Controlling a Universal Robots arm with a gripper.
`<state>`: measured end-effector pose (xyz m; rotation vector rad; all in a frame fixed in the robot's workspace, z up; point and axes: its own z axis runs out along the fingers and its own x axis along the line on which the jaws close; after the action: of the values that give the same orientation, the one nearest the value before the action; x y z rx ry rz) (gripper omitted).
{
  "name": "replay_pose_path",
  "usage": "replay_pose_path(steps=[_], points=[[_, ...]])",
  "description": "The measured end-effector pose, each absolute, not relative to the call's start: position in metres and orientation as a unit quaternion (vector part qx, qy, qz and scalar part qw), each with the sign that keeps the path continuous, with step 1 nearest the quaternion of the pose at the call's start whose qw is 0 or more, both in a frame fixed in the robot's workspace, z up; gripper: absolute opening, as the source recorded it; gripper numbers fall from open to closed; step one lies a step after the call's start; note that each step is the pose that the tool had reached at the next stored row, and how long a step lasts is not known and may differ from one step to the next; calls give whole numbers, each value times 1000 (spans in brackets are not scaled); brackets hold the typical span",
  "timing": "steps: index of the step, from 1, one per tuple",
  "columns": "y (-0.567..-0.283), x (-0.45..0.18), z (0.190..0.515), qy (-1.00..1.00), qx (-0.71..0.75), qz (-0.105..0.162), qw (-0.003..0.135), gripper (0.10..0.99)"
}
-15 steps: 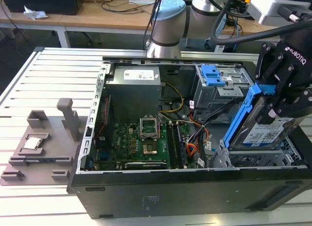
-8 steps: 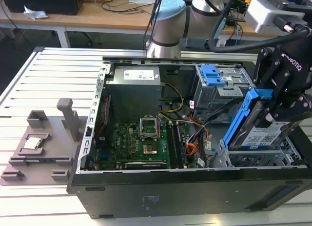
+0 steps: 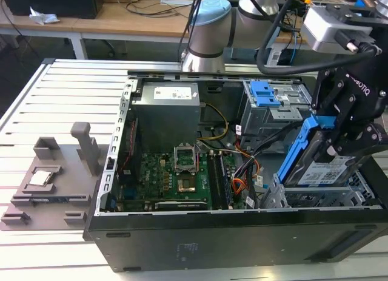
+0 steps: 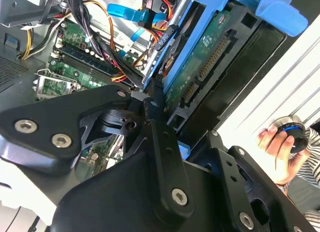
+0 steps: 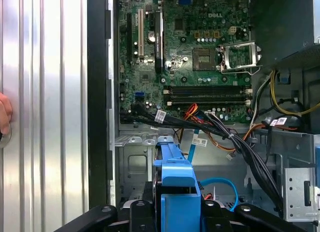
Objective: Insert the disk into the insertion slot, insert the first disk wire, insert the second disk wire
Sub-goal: 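Insert the disk into the insertion slot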
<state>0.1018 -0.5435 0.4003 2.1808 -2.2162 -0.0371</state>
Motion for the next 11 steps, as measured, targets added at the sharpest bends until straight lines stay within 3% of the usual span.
replay_pose_path(steps=[11], points=[[-544, 102, 382, -713, 701, -12, 16, 361]])
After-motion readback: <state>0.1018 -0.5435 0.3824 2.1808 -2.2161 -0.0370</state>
